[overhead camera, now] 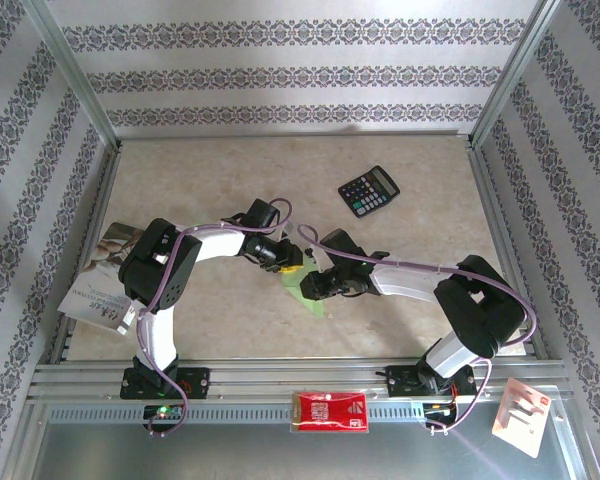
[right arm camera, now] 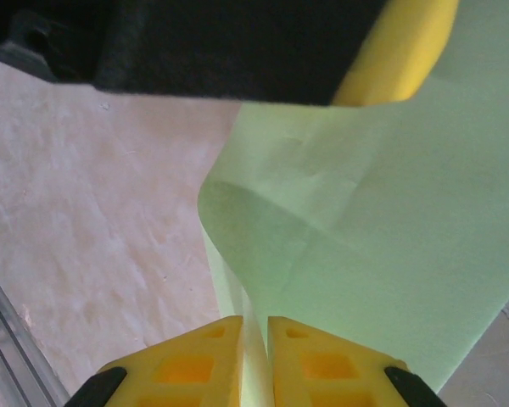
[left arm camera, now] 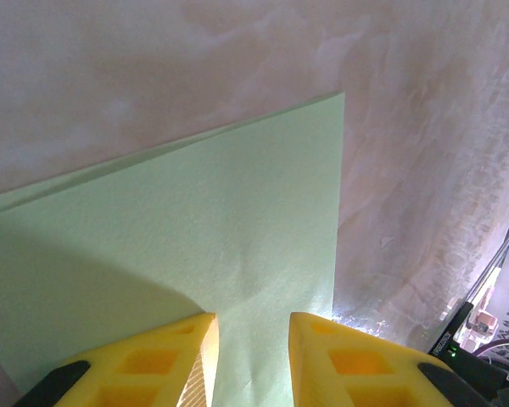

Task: Fold a paper plane with a square sheet of paper (pick it up from the middle)
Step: Third fold the triangle at the center of the table.

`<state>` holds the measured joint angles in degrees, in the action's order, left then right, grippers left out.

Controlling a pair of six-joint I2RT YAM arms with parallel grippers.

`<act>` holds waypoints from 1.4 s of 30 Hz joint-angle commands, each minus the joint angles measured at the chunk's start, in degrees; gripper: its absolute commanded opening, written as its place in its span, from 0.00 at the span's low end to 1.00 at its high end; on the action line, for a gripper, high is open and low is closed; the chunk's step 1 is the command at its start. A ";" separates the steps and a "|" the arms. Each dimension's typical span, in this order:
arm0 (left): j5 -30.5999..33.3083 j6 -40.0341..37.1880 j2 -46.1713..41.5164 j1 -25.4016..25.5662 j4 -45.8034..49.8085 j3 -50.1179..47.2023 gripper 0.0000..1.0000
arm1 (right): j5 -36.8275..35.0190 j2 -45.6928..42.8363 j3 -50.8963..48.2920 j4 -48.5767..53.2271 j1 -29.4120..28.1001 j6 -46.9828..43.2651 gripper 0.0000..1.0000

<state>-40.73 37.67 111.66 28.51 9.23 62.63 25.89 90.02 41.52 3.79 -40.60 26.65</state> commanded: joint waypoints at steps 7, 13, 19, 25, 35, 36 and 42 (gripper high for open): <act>3.85 -1.72 2.43 0.40 4.07 -0.11 0.28 | 3.11 -2.32 -2.30 -2.94 1.41 0.83 0.20; 3.82 -1.78 2.43 0.42 4.04 -0.01 0.27 | 3.87 -3.19 -3.10 -3.84 1.81 1.47 0.21; 3.90 -1.80 2.37 0.41 4.13 -0.04 0.27 | 4.25 -4.38 -4.03 -4.50 2.31 2.00 0.20; 4.07 -1.98 2.47 0.44 4.30 0.03 0.26 | 4.36 -4.45 -4.43 -5.20 2.57 2.15 0.16; 4.19 -2.12 3.28 0.41 4.46 0.31 0.25 | 5.22 -1.41 -2.03 -3.65 4.33 -0.45 0.06; 4.16 -2.07 3.22 0.42 4.39 0.42 0.25 | 5.22 -0.87 -1.72 -3.34 4.46 -0.78 0.06; 4.17 -2.30 3.29 0.41 4.81 0.68 0.25 | 5.35 1.95 0.47 -2.31 5.17 -2.28 0.06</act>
<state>-40.45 37.36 112.05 28.51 10.00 63.26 30.13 90.59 39.92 0.64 -36.07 26.55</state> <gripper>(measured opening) 0.249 0.064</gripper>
